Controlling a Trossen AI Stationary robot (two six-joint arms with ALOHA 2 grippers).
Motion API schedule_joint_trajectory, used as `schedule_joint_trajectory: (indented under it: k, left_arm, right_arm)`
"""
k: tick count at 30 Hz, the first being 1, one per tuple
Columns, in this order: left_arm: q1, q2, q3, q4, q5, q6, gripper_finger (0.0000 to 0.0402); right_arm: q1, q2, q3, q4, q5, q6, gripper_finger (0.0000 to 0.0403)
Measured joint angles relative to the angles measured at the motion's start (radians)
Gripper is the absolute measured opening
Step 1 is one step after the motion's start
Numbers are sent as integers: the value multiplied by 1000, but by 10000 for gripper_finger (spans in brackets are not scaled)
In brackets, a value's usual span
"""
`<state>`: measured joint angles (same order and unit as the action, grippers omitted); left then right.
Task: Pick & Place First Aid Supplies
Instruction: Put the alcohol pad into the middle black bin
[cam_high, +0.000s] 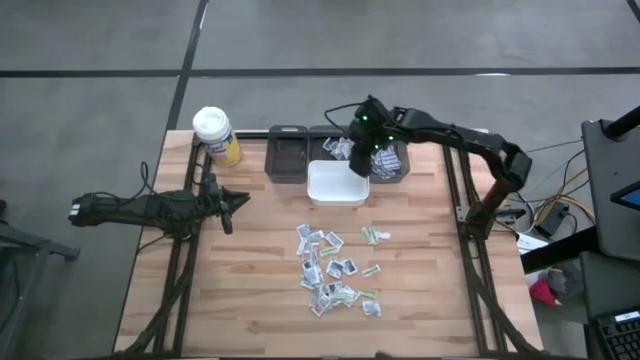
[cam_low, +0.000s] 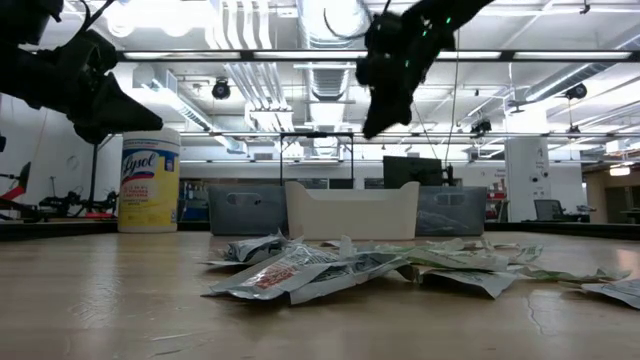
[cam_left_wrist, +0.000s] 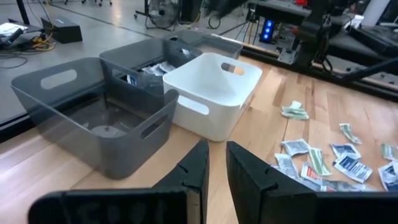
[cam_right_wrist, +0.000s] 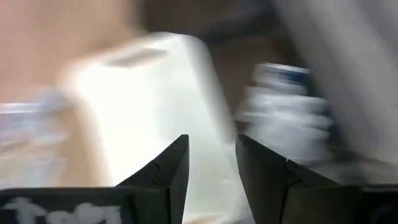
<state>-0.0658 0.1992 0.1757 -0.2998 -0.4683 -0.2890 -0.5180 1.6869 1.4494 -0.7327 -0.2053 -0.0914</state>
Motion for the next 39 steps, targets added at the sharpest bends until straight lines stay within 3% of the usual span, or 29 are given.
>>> schedule_joint_trajectory:
  k: [5, 11, 19, 27, 39]
  left_arm:
    - [0, 0, 0, -9, 0, 0, 53]
    - [0, 0, 0, -9, 0, 1, 53]
    - [0, 0, 0, -23, 0, 11, 53]
    - [0, 2, 0, -25, 0, 13, 53]
    - [0, 2, 0, -24, 0, 13, 53]
  right_arm:
    - [50, -65, 0, -26, -281, 163, 114]
    - [171, -88, 0, -86, -319, 284, 101]
    - [382, -59, -15, -209, -308, 400, 93]
    - [563, -50, -97, -217, -182, 583, 112]
    - [627, -49, -277, -113, -27, 673, 153]
